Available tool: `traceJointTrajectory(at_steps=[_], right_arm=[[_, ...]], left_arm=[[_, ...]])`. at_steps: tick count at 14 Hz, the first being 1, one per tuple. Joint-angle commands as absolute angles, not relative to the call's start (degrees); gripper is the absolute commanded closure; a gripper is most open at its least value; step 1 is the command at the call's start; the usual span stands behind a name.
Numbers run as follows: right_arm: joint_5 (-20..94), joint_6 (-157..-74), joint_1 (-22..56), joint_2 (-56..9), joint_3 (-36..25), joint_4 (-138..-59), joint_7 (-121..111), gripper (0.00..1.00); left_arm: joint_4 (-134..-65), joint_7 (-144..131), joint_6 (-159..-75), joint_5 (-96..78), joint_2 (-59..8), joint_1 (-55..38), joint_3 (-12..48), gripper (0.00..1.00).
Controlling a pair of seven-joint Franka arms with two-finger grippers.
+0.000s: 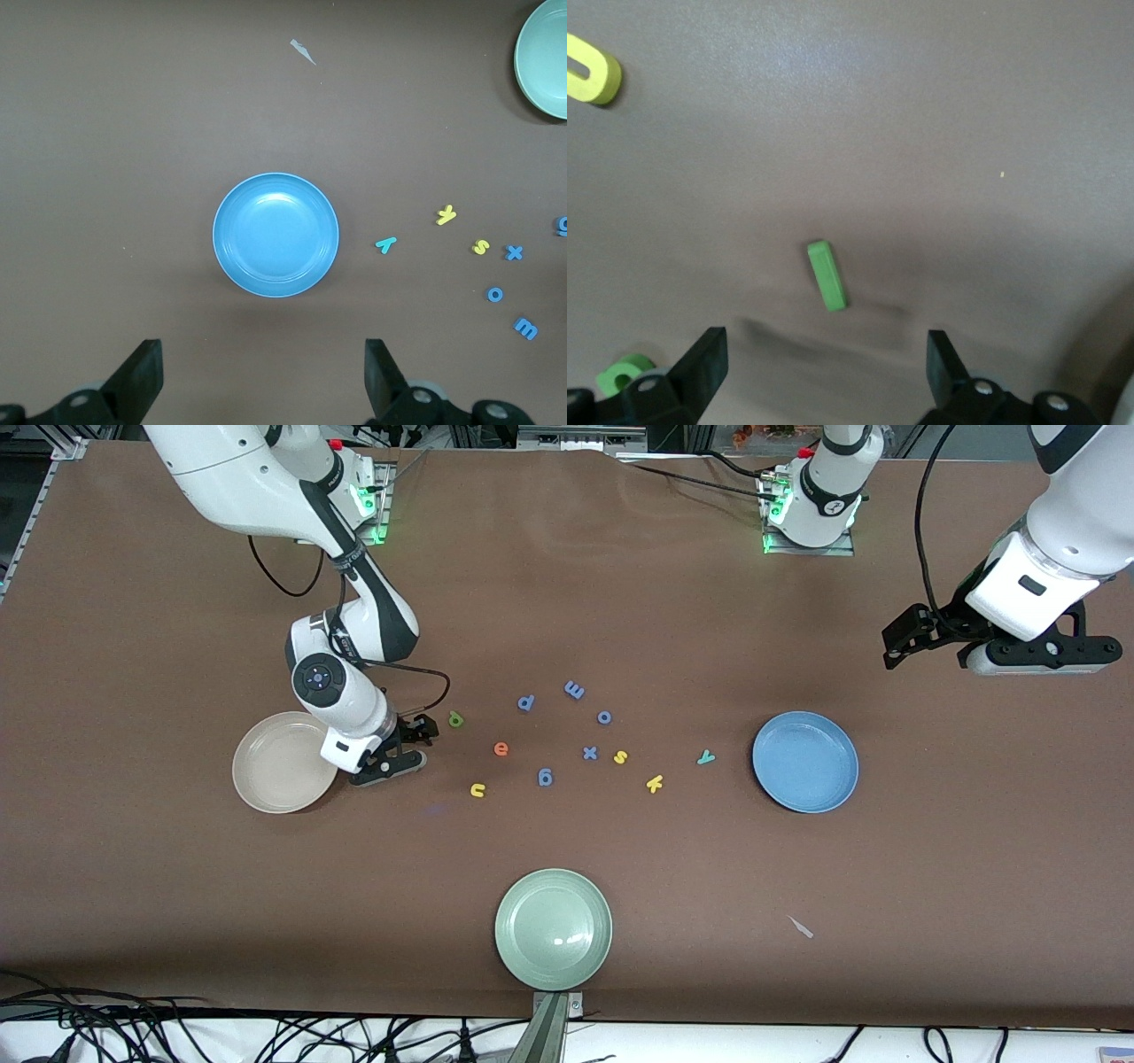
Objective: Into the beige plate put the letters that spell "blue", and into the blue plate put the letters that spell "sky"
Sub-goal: 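Reach the right gripper down to the green l strip beside the beige plate, then close the right gripper on the green l strip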
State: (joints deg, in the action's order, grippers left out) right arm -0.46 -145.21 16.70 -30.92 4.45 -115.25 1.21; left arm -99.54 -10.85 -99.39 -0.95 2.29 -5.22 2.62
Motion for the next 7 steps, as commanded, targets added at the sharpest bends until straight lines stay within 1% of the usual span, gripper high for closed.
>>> traceJointTrajectory(at_steps=[1, 2, 5, 6, 7], right_arm=[[-0.88, -145.72, 16.61, -31.99, 4.48, -113.65, 0.09, 0.1], [-0.88, -145.72, 16.61, -32.51, 4.48, -113.03, -0.09, 0.14], [-0.97, -145.72, 16.61, -33.4, 4.48, -112.15, -0.44, 0.32], [-0.97, -145.72, 16.61, -33.4, 4.48, -112.15, -0.53, 0.36], [-1.05, -145.72, 16.61, -33.4, 4.48, -112.06, -0.53, 0.36]], left_arm=[[-100.02, -10.37, -99.67, -1.49, 2.81, -5.27, 2.55, 0.0], [-100.11, -10.37, -99.67, -1.49, 2.81, -5.27, 2.55, 0.0], [-100.02, -10.37, -99.67, -1.49, 2.81, -5.27, 2.55, 0.0], [-100.02, -10.37, -99.67, -1.49, 2.81, -5.27, 2.55, 0.0], [-100.02, -10.37, -99.67, -1.49, 2.81, -5.27, 2.55, 0.0]])
